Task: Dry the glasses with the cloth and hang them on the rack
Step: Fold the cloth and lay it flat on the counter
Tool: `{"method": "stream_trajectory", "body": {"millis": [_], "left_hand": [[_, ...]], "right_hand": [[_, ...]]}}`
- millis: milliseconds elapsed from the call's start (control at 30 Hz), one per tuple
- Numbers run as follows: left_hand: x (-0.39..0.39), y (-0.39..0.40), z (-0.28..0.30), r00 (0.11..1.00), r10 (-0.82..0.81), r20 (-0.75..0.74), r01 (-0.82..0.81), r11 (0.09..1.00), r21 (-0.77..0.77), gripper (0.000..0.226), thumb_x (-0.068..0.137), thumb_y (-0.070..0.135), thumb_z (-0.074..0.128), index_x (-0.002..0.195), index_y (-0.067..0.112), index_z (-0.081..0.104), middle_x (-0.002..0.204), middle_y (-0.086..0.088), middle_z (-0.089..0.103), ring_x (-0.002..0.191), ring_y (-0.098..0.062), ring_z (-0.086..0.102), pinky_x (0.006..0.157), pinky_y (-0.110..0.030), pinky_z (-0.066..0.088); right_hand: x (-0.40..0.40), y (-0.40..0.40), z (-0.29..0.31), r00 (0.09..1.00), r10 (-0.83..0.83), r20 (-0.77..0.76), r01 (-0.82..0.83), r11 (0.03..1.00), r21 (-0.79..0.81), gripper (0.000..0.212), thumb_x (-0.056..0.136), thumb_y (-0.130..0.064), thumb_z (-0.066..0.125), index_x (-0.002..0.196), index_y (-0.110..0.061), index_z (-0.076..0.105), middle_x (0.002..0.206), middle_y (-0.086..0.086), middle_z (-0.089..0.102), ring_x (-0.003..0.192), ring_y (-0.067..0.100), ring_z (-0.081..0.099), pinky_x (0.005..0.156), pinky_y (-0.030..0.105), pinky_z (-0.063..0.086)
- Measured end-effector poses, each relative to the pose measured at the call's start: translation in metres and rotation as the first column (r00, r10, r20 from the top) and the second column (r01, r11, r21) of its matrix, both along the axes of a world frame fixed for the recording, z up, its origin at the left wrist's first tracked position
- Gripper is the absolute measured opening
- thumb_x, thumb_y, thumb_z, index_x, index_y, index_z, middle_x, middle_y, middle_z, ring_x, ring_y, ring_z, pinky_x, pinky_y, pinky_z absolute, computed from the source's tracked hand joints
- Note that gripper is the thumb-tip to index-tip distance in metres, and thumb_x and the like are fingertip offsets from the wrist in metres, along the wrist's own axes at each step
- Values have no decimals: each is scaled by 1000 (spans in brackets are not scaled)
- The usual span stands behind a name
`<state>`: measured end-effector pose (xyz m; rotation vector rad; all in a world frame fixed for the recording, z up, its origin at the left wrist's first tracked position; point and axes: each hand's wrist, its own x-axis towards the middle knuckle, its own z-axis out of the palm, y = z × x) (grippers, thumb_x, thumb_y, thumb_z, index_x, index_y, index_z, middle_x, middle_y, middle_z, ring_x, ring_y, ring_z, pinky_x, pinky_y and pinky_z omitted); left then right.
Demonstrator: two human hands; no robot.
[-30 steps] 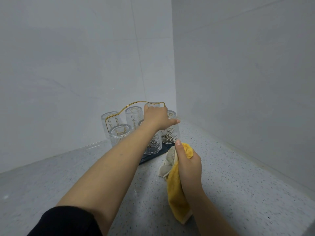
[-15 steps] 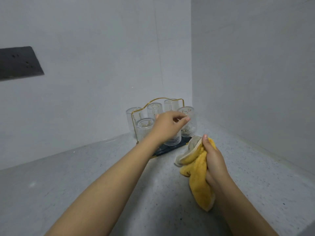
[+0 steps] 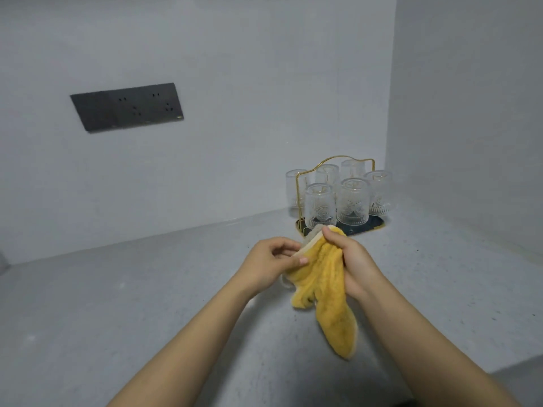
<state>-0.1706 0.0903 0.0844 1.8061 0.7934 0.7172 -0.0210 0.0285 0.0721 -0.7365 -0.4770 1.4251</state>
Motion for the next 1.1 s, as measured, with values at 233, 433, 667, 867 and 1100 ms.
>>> {"method": "stream_trajectory", "body": {"millis": [233,433,667,867,1100], "left_hand": [[-84,-3,-6,993,114,-3,-114,993,16,11,78,5,78,88,3,73,92,-8,73,83,-12,68,75,-15,53],[-116,0,1,998,-39,44,44,993,-112,15,86,24,71,91,15,59,81,8,67,75,-6,62,76,-21,47],[-138,8,27,994,100,-38,-102,992,-67,16,78,34,74,70,22,68,67,9,66,65,-3,60,60,-13,45],[-148,16,52,982,187,30,-186,982,-34,21,86,25,71,66,21,67,61,11,67,56,0,60,56,-10,47],[-182,23,76,922,309,-232,-276,947,164,27,79,48,74,70,23,70,69,11,72,61,0,65,56,-11,46]], "right_hand": [[-54,5,7,958,158,239,-138,985,-101,34,91,-32,52,103,-1,59,95,20,63,89,30,63,88,40,49],[-76,18,28,775,242,584,-253,965,-65,14,84,-16,60,73,-10,67,68,4,63,66,17,57,64,29,45],[-67,27,51,375,200,905,-316,946,-78,16,72,-33,73,72,-16,73,74,2,70,71,14,63,64,23,46],[-54,29,66,90,289,953,-368,899,-238,43,66,-52,67,78,-11,74,81,1,72,75,10,63,75,20,46],[-49,27,79,157,215,964,-366,919,-145,31,90,-32,56,62,-19,61,59,-7,56,54,6,51,54,13,40]]}}
